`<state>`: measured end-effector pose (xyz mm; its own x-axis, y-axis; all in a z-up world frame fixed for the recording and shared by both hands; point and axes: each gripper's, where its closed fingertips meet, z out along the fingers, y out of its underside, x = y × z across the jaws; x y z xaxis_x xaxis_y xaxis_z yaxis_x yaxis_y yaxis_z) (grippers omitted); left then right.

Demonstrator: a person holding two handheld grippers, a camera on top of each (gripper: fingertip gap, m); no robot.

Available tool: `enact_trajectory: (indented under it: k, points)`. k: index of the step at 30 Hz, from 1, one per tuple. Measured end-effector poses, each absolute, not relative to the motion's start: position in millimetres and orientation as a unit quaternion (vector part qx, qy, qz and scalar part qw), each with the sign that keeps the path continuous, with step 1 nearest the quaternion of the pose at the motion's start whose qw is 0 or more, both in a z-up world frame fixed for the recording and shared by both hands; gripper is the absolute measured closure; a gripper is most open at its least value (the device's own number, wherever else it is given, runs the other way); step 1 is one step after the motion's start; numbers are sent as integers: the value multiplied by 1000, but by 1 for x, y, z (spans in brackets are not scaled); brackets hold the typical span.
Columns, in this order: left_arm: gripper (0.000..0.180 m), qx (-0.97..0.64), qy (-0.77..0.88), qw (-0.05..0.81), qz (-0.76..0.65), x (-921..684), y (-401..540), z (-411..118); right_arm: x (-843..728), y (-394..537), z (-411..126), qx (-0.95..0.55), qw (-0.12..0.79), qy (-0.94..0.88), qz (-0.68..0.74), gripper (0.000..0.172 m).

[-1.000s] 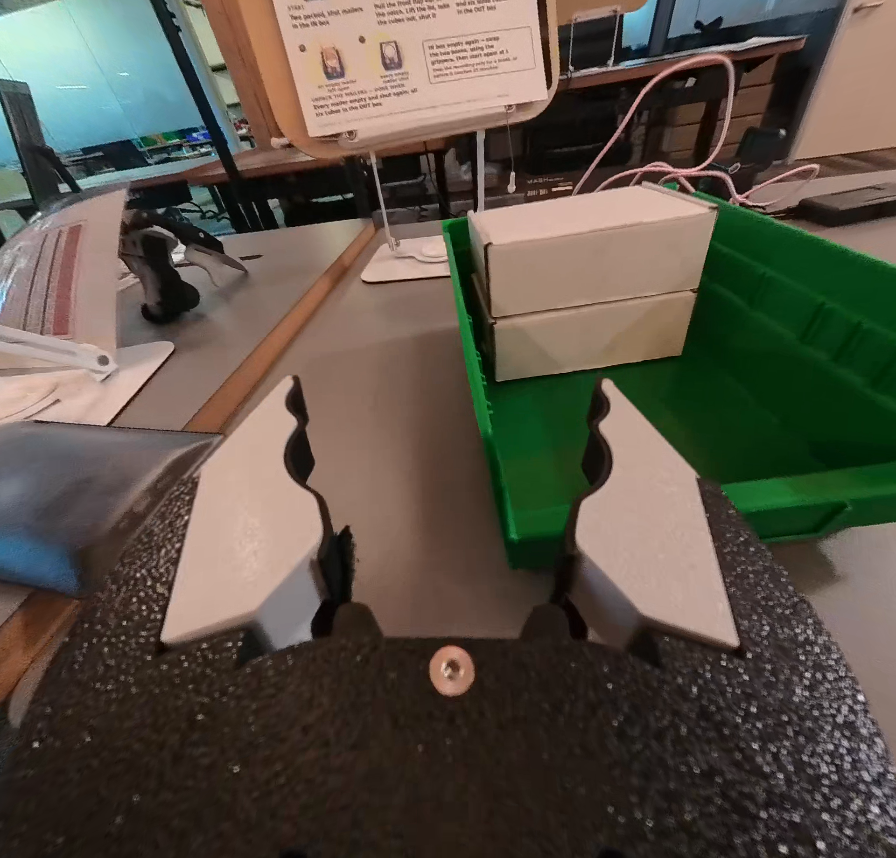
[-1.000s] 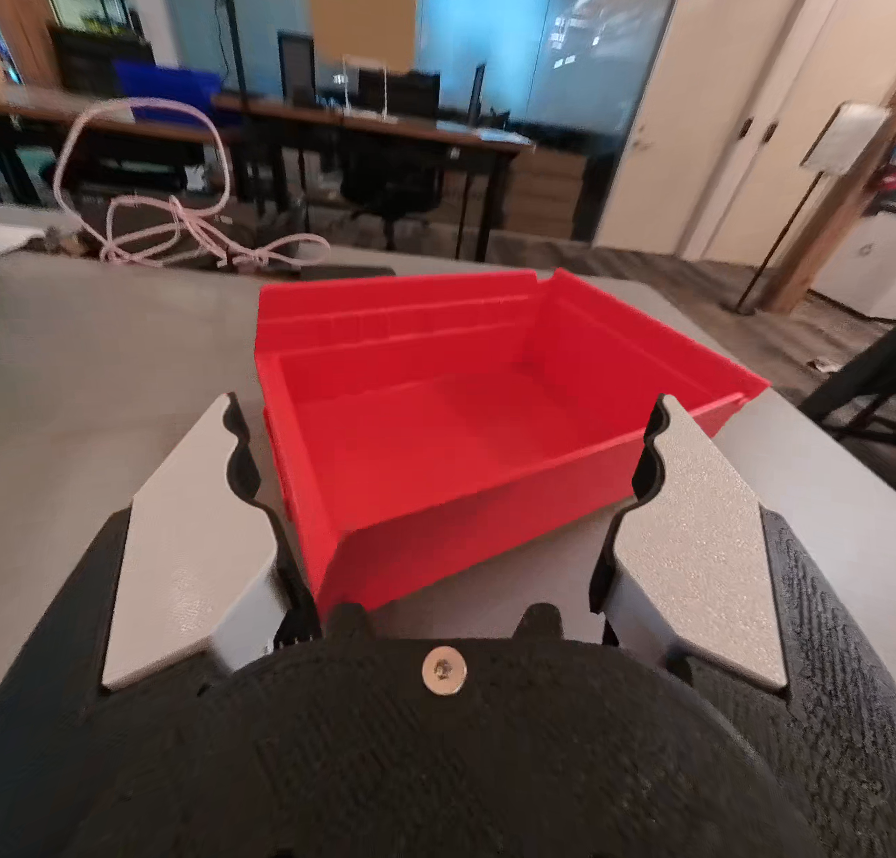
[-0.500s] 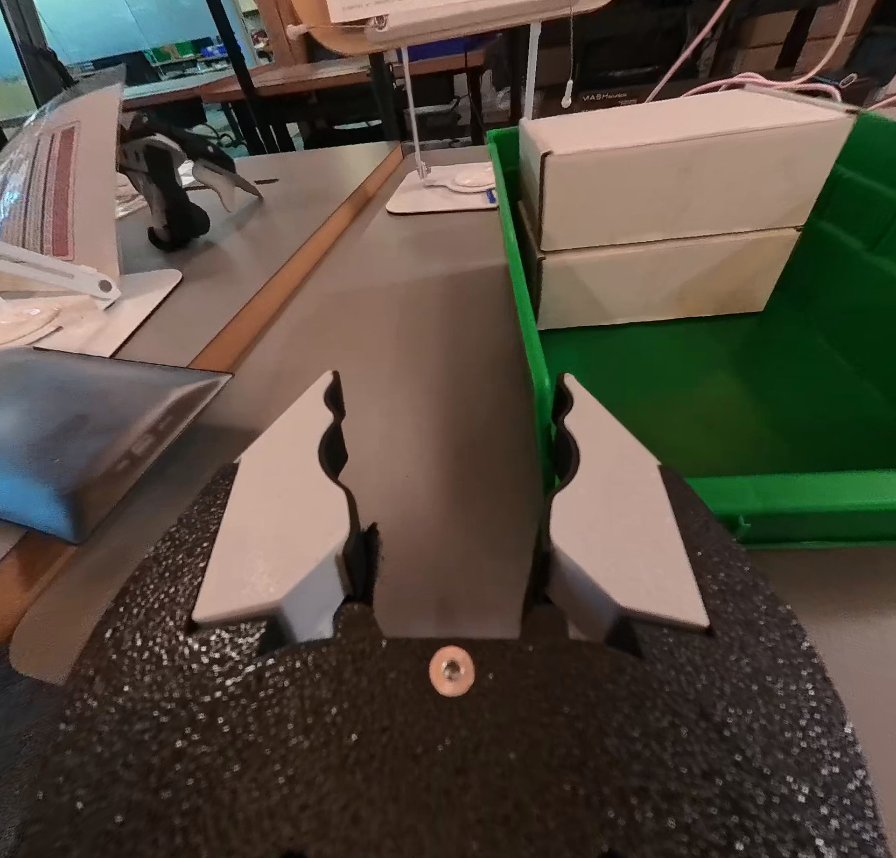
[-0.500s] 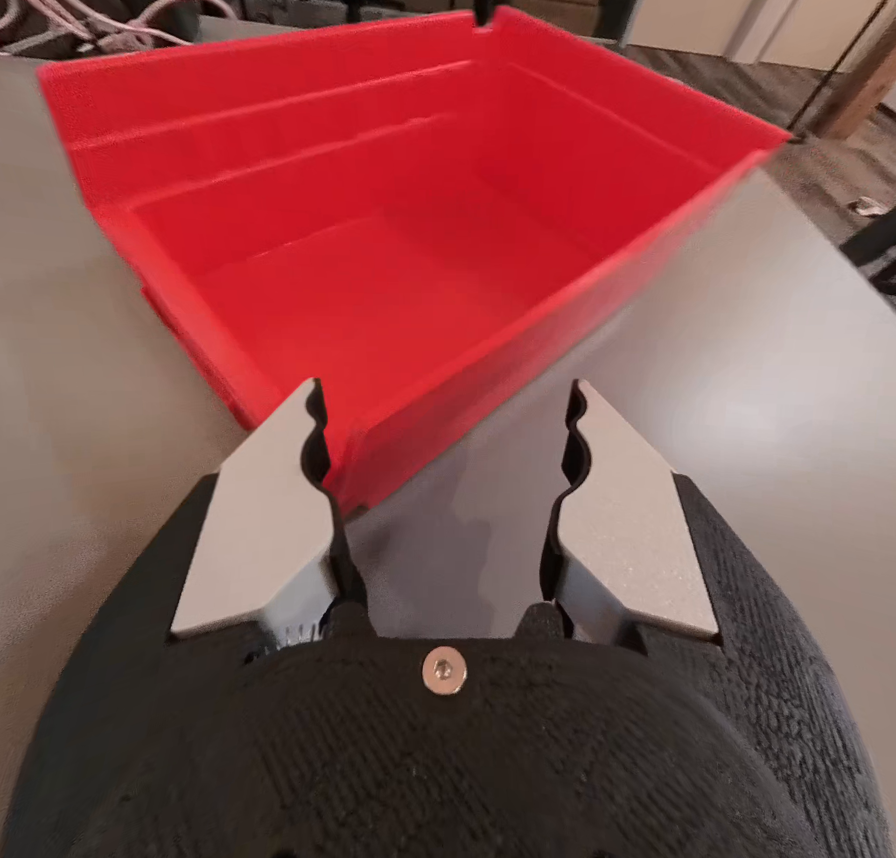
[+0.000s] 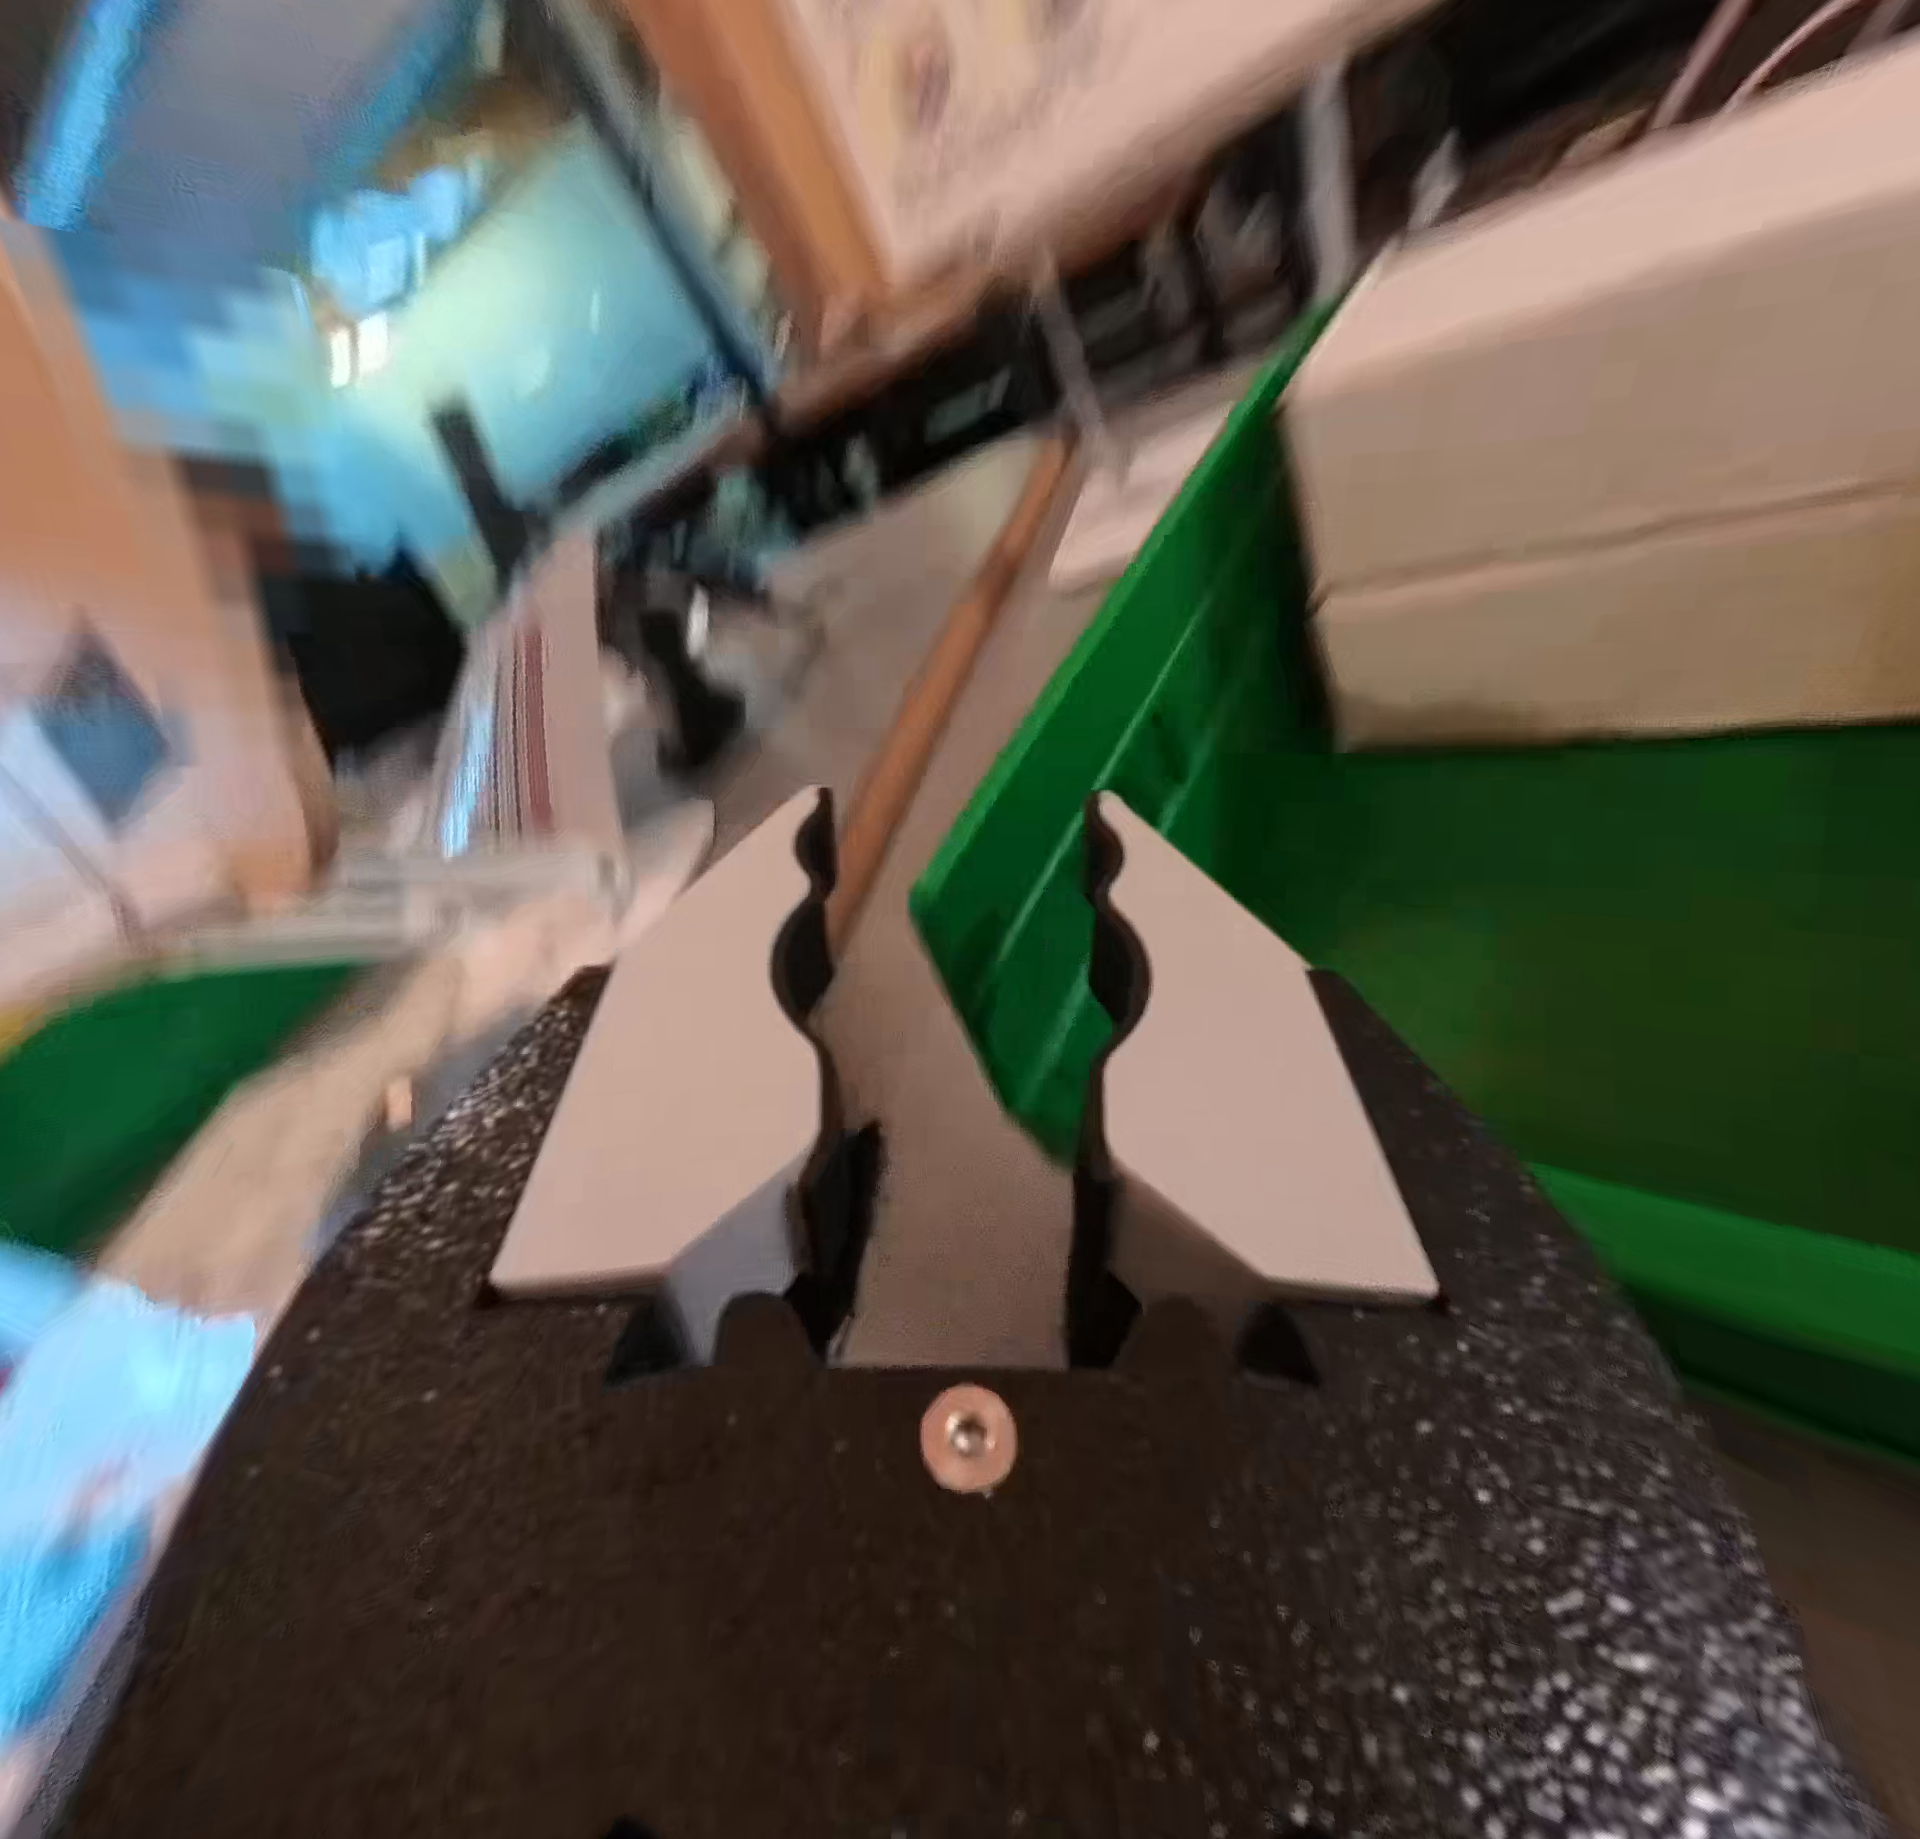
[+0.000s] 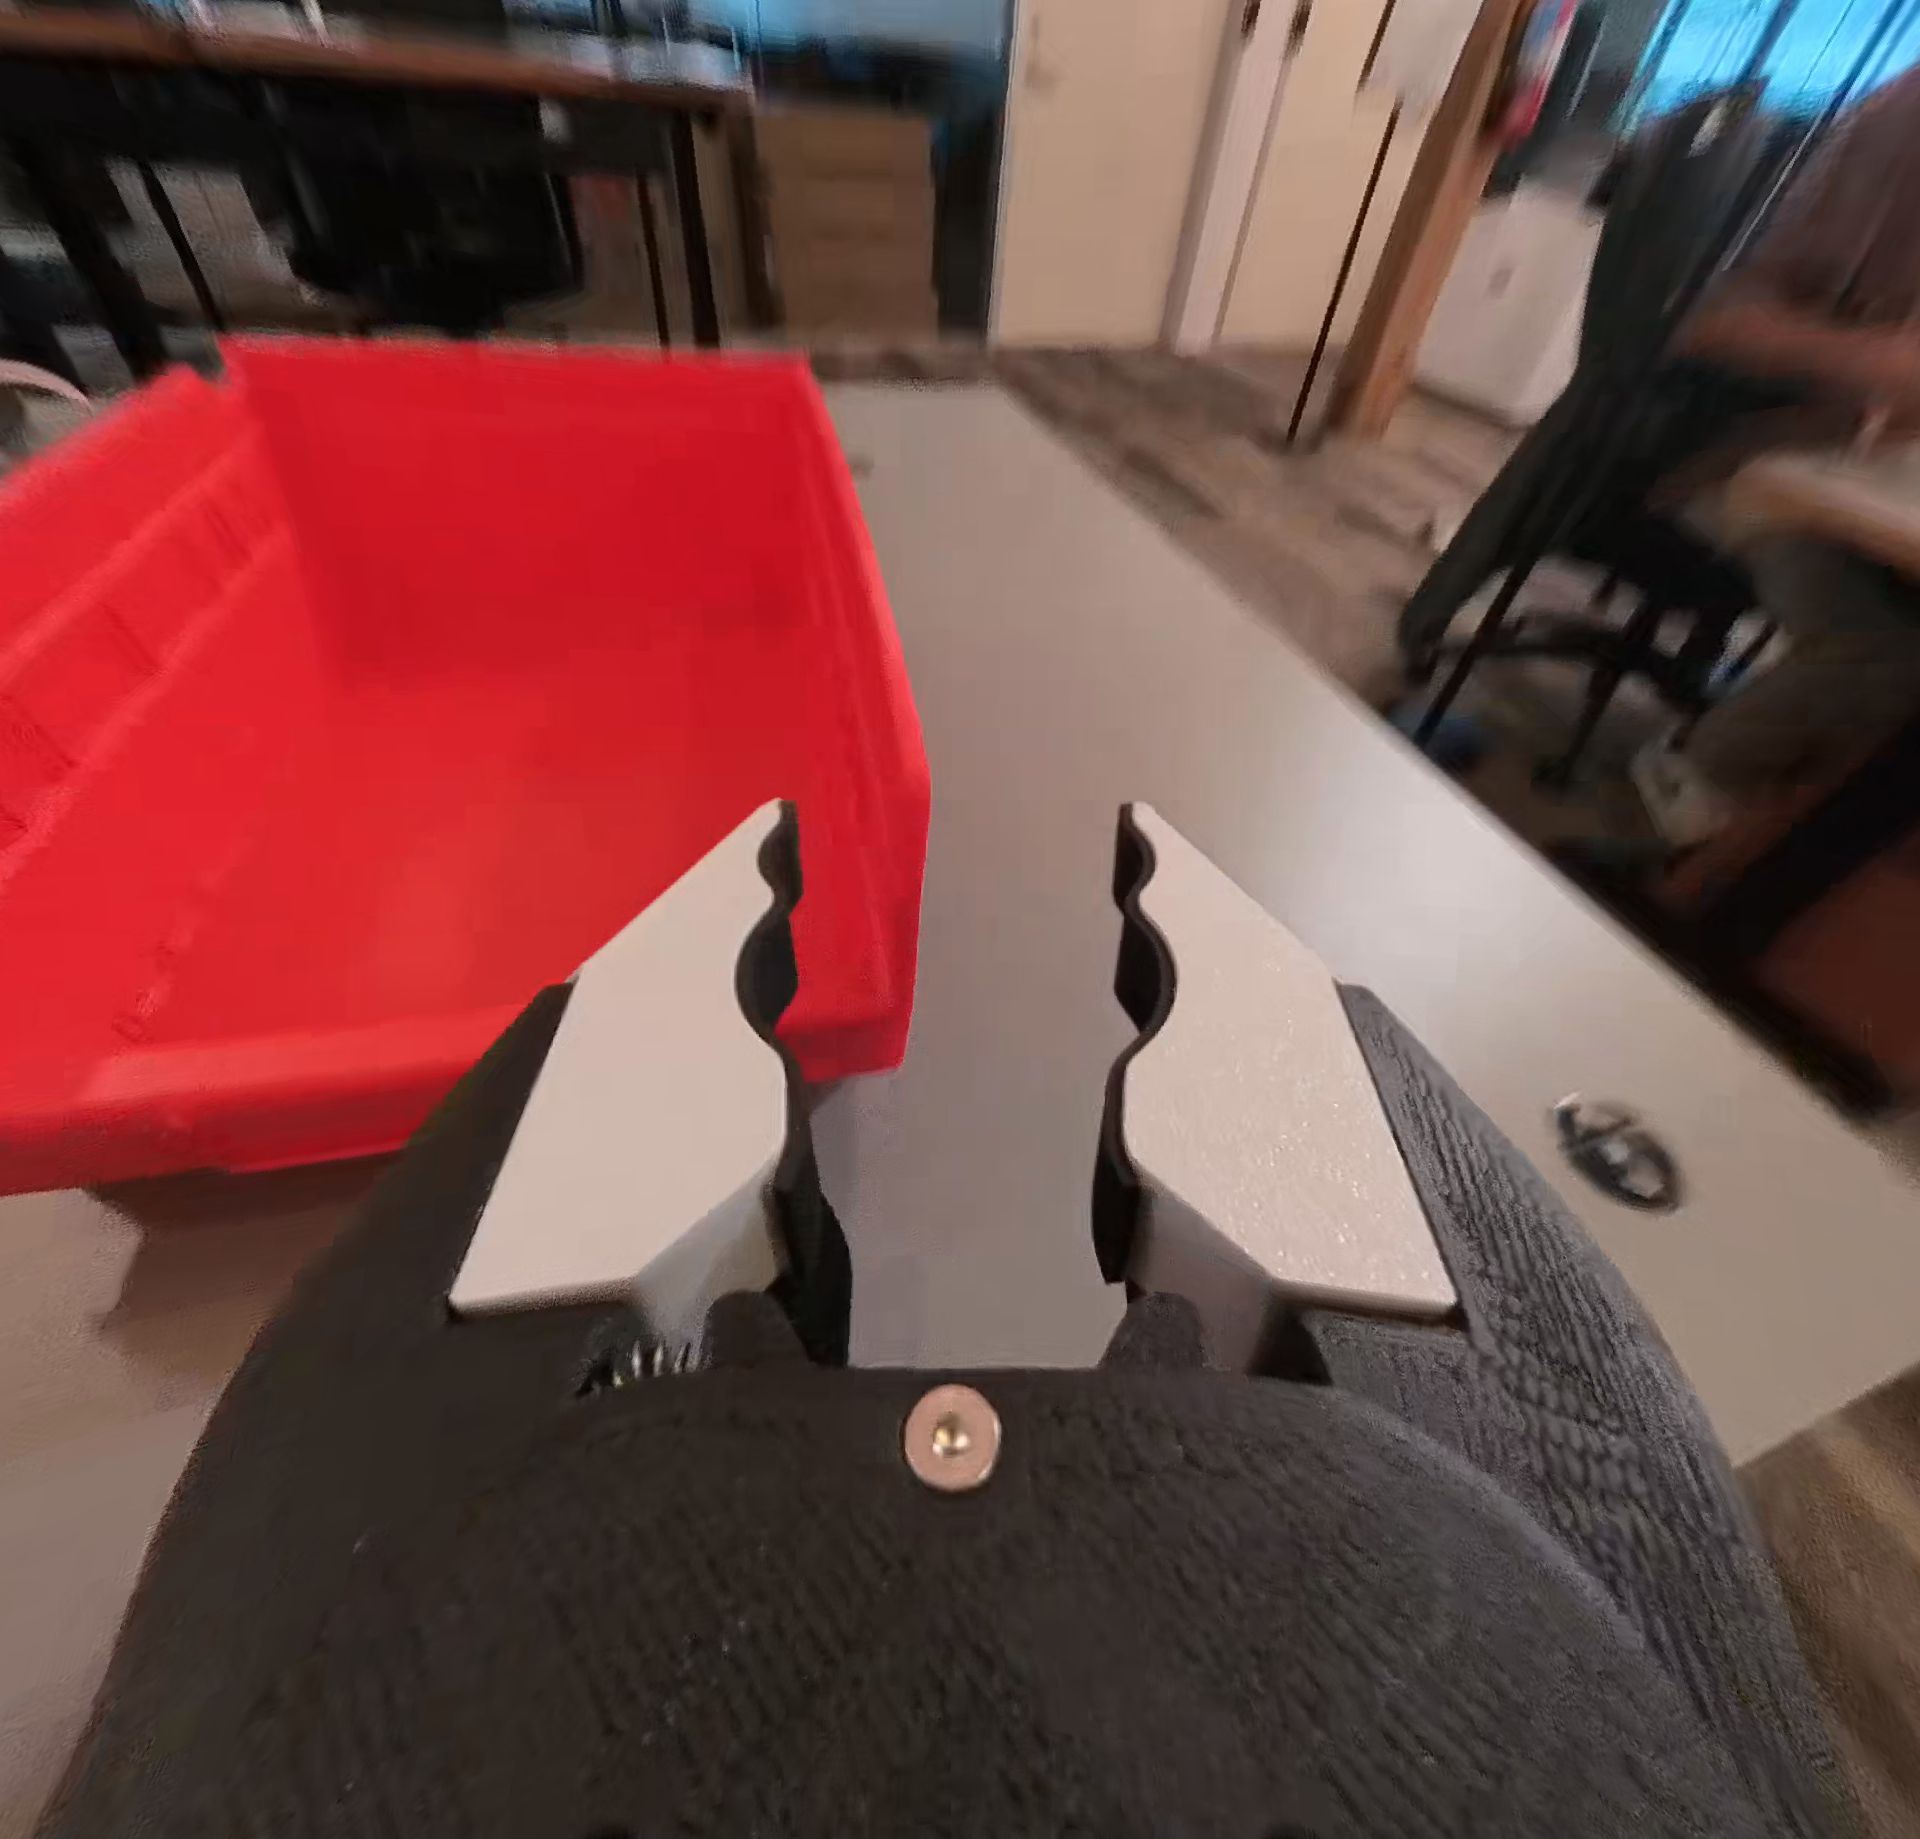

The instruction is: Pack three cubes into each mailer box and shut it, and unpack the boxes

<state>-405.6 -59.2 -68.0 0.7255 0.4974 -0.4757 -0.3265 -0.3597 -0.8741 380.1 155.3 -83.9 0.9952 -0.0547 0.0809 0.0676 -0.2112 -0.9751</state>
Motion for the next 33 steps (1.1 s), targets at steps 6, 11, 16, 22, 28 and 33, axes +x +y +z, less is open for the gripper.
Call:
enact_trajectory:
  k: [6,11,16,22,28,33]
  points:
    - [81,-677,377,586,239,-273,14,-9,312,114,6,-625,773,-103,-32,110]
    - [46,-747,549,350,133,-259,70,-53,191,87,17,-545,796,-248,87,110]
    - [58,-806,554,196,74,-281,104,-67,125,92,-14,-531,772,-334,107,108]
    - [67,-821,561,88,62,-302,96,-95,104,105,-33,-526,763,-349,137,107]
    - [70,-839,536,90,41,-300,77,-93,107,113,-36,-533,761,-339,150,107]
    - [72,-815,561,126,76,-303,92,-83,108,115,-44,-545,749,-336,167,105]
